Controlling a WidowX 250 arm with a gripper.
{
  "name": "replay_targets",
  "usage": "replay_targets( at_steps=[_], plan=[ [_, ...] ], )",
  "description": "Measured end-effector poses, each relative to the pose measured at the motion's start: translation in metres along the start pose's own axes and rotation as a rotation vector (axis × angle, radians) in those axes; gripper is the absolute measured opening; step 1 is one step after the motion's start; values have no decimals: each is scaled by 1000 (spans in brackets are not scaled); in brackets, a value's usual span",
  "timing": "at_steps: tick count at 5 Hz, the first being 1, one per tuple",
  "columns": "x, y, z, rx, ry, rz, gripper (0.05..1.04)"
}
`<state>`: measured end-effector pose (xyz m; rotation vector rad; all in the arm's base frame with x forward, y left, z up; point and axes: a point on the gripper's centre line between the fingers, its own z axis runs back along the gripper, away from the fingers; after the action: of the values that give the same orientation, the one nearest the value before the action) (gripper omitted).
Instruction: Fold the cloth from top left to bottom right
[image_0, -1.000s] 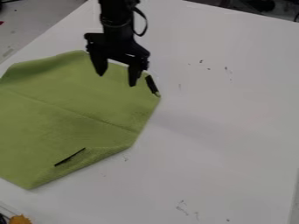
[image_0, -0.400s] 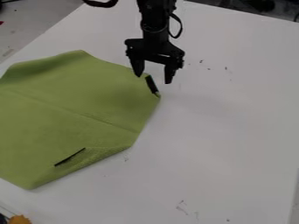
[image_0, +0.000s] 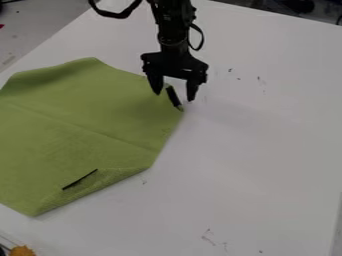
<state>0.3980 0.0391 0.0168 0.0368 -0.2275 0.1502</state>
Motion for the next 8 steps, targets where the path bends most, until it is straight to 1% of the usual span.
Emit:
replay_targets(
  at_steps=[1,3,4,5,6,7,8],
  plan=[
    [-4,-3,-7,4,24,-11,962],
    [-6,-9,-14,3,51,-33,423],
    [-7,-8,-13,4,49,-25,209],
    [-12,-6,-5,37,58,10,104],
    [-7,1,35,83,-2,91,66],
    [2,26,85,90,-84,168,63],
    [-9,85,96,85,-95,304,63]
  ],
)
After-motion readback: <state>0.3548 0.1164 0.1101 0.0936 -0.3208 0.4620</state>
